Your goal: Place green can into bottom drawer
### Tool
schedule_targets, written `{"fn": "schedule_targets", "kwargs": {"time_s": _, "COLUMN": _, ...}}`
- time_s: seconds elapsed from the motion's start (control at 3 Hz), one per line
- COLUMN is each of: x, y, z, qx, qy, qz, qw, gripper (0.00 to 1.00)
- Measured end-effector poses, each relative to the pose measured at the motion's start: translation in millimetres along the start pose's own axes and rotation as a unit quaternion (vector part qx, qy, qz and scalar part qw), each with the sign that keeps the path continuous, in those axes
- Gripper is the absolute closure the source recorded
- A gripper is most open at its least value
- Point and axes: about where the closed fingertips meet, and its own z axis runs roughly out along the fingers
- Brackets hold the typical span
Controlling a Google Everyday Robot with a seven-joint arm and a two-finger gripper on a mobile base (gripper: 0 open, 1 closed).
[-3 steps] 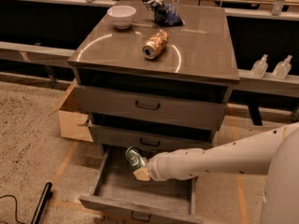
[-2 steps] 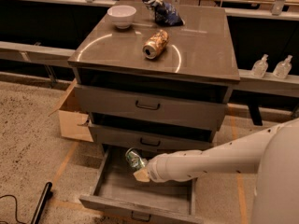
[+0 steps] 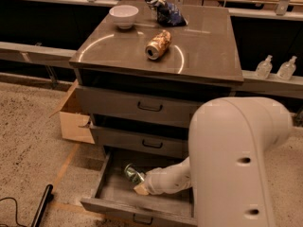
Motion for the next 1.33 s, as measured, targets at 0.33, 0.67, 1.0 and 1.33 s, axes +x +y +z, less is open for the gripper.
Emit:
{"fn": "schedule_targets", "kwargs": {"time_s": 0.33, "x": 17.9, "y": 5.1, "z": 58.3, "qx": -0.004, "qy": -0.011, "qz": -0.028, "qw": 0.9995, "gripper": 1.0}}
{"fn": "schedule_targets", "kwargs": {"time_s": 0.67, "x": 29.5, "y": -0.9, "z": 111.6, "qx": 0.005, "qy": -0.019, "qz": -0.041, "qw": 0.999, "gripper": 1.0}}
{"fn": "schedule_targets", "kwargs": {"time_s": 1.0, "x": 41.9, "y": -18.7, "z": 155.7, "qx": 0.026, "qy": -0.014, "qz": -0.032, "qw": 0.9991, "gripper": 1.0}}
{"fn": "schedule_targets", "kwargs": {"time_s": 1.33, "x": 57.7, "y": -37.0, "z": 184.4, "qx": 0.038, "qy": -0.004, "qz": -0.02, "qw": 0.9991, "gripper": 1.0}}
